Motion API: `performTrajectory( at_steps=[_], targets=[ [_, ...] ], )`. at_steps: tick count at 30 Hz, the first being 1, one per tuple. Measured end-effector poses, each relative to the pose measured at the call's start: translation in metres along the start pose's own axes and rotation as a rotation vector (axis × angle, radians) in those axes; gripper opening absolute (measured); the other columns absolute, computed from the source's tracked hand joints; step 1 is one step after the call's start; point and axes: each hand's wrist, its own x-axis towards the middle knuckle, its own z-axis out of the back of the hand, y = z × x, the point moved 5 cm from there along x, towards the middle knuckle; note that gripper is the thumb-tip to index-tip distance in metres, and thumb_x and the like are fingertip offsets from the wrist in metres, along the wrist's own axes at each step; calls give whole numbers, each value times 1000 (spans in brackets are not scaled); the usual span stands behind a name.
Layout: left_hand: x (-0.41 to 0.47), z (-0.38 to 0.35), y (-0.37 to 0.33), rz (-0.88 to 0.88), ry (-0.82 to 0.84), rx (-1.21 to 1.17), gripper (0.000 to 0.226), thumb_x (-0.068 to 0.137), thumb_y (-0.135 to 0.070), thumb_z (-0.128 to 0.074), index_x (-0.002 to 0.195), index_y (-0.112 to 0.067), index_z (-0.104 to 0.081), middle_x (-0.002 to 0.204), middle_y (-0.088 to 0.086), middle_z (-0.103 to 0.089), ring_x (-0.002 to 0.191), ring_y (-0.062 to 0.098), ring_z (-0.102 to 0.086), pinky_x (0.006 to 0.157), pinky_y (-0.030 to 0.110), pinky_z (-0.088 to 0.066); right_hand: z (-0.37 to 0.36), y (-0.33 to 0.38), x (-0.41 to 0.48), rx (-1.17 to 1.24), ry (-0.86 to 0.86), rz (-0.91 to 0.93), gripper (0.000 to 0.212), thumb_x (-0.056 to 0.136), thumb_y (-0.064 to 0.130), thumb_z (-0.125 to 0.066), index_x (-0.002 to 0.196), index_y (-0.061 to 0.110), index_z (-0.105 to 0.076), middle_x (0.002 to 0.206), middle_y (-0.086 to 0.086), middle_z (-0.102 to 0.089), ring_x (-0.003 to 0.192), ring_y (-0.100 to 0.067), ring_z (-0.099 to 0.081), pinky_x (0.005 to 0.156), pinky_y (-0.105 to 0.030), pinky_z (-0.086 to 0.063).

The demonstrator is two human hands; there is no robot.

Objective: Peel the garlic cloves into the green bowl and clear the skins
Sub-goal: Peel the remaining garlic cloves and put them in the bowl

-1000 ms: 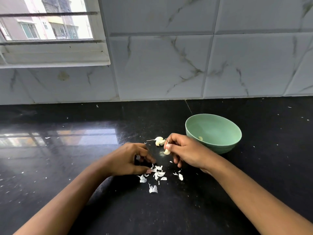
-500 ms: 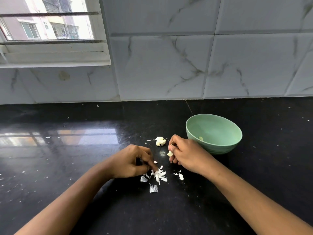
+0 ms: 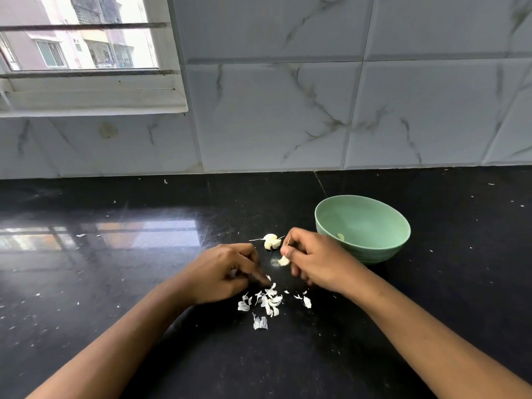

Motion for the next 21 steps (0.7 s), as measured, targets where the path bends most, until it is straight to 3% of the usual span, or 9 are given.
performTrajectory(
  at_steps=[2,4,6,9,13,17,21],
  targets=[
    [1,5,5,29,-80,-11,41,71,-25,-42,96,-41,-72,90,-19,-58,73,4,-57,62,12,-39,12,0,1,-6,-88,14,18,95,26,-51,77,27,-51,59,5,-60,47,-1,-50,56,-28,-46],
    [1,8,12,72,-130,29,42,74,-25,-44,103,-43,-69,90,-25,-54,74,1,-56,64,14,-41,11,-1,1,119,-55,-17,12,95,19,-52,83,20,-55,62,3,-61,51,-7,-55,55,-30,-51],
    [1,4,14,92,-89,94,47,74,-32,-38,110,-46,-66,91,-28,-49,79,-5,-53,69,17,-44,4,-4,1,184,-13,-63,6,92,8,-52,89,11,-56,68,-3,-62,57,-13,-59,56,-31,-56],
    [1,-5,5,46,28,136,54,70,-36,-32,109,-48,-67,95,-28,-47,83,-17,-46,70,8,-35,-2,-10,2,233,5,-114,10,88,1,-49,88,9,-55,74,-8,-60,59,-13,-60,56,-30,-57],
    [1,-6,-1,2,63,72,49,70,-29,-38,102,-45,-71,95,-26,-52,79,-14,-49,68,9,-36,-2,-15,4,233,10,-113,3,92,5,-54,90,8,-55,73,-6,-61,59,-12,-61,58,-29,-58],
    [1,-1,10,54,-64,65,39,77,-28,-46,105,-41,-70,96,-20,-61,87,-6,-55,73,22,-48,-3,-12,5,114,-22,6,15,88,5,-63,98,12,-55,76,-5,-62,62,-12,-64,57,-26,-58],
    [1,2,21,118,-45,253,40,83,-50,-39,115,-45,-63,112,-19,-59,103,1,-53,79,25,-48,1,-11,7,-45,-100,88,8,83,11,-71,90,15,-70,67,10,-62,62,-11,-66,64,-26,-57]
  ],
)
